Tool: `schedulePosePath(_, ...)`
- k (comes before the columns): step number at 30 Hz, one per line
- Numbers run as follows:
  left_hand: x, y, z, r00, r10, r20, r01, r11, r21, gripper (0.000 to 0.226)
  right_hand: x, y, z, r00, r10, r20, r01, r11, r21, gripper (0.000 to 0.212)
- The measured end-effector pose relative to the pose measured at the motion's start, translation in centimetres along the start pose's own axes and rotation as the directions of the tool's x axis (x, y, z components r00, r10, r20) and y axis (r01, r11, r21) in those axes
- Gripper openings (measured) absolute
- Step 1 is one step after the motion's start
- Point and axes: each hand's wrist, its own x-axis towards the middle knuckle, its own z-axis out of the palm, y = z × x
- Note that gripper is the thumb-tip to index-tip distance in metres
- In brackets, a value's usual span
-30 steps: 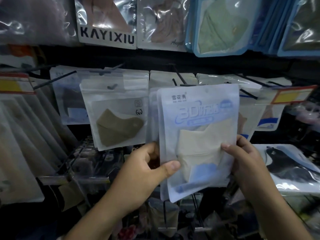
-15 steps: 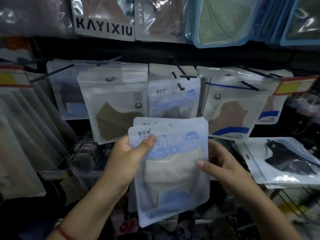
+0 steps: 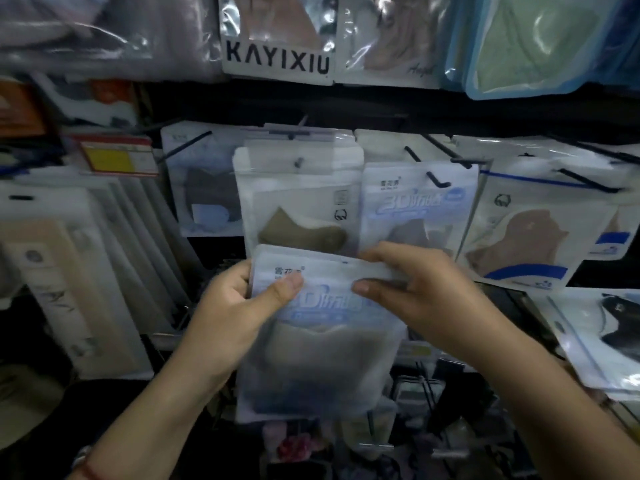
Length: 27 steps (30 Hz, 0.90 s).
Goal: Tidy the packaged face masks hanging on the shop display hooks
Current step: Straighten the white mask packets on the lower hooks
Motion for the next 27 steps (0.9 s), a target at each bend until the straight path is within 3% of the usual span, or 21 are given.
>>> schedulePosePath(3,1.0,1.7,-3.4,0.989,0.129,0.07,-0.145,0.941,0.307,0.016,1.2,-1.5,1.4,0.997,-0.046,0.063,0.049,0.998,-0.039,0.023)
schedulePosePath(6,2.2,4.0,-6.4,0.961,0.075,0.266,-0.254,0.614,0.747,0.016,2.6,-3.5,2.7,0.994,-0.098,0.056,0.104,0.988,-0.115,0.022)
schedulePosePath(8,2.7,5.4,-8.0,0.945,0.028,0.326,-0.309,0.406,0.86,0.016,3.7,-5.0,3.5,0.991,-0.117,0.061,0.126,0.977,-0.171,0.025)
schedulePosePath(10,2.8,6.2,-9.4,0.933,0.06,0.355,-0.357,0.281,0.891,0.016,4.8,-6.4,4.2,0.987,-0.148,0.062,0.158,0.962,-0.224,0.029)
schedulePosePath(13,2.8,6.9,-11.9,0.934,0.128,0.332,-0.355,0.28,0.892,0.017,6.3,-7.9,5.3,0.978,-0.208,0.027,0.208,0.946,-0.248,0.028)
schedulePosePath(20,3.4,7.4,-16.5,0.941,0.208,0.268,-0.326,0.338,0.883,0.048,8.4,-10.6,7.5,0.981,-0.19,-0.024,0.177,0.946,-0.27,0.028)
schedulePosePath(27,4.9,8.1,-21.1,0.944,0.123,0.308,-0.329,0.464,0.823,0.015,9.4,-13.1,9.0,0.98,-0.165,-0.114,0.116,0.929,-0.352,0.033)
